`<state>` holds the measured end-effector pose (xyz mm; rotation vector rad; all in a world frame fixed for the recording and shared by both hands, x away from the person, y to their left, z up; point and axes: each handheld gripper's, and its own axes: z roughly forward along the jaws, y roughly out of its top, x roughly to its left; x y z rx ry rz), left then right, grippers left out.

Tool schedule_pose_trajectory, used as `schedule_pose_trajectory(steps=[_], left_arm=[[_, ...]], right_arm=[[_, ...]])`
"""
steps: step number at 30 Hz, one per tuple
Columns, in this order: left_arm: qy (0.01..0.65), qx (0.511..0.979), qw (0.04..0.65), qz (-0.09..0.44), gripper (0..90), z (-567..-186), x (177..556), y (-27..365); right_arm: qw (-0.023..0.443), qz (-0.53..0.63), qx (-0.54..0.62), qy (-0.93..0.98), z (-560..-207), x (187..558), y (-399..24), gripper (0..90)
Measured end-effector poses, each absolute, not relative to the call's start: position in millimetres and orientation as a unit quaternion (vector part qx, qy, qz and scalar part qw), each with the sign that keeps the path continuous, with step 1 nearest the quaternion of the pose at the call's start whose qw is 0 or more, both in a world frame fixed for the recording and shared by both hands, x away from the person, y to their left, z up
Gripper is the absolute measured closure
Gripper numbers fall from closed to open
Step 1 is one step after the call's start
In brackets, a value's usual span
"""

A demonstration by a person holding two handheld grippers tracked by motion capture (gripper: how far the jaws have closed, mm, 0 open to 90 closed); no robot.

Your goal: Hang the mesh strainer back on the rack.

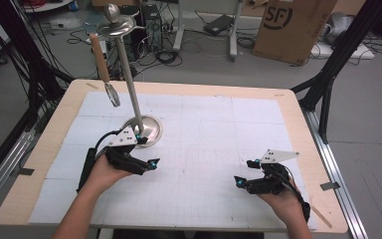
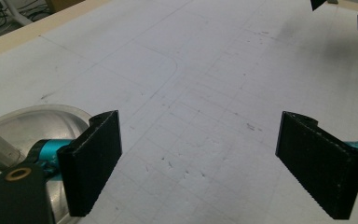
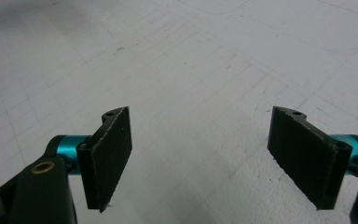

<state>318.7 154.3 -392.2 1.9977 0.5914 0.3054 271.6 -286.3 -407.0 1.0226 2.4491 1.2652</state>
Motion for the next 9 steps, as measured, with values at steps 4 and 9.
schedule_pose_trajectory(steps=[4, 9], left_arm=[[0.245, 0.820, 0.502, 0.125, 14.9, -390.8, 319.3, 157.1], [0.252, 0.816, 0.505, 0.126, 15.0, -391.8, 318.5, 159.1]], right_arm=[[0.099, 0.426, 0.346, 0.830, -408.0, 271.9, -285.7, 21.2], [0.098, 0.426, 0.345, 0.831, -409.1, 272.8, -285.9, 21.2]])
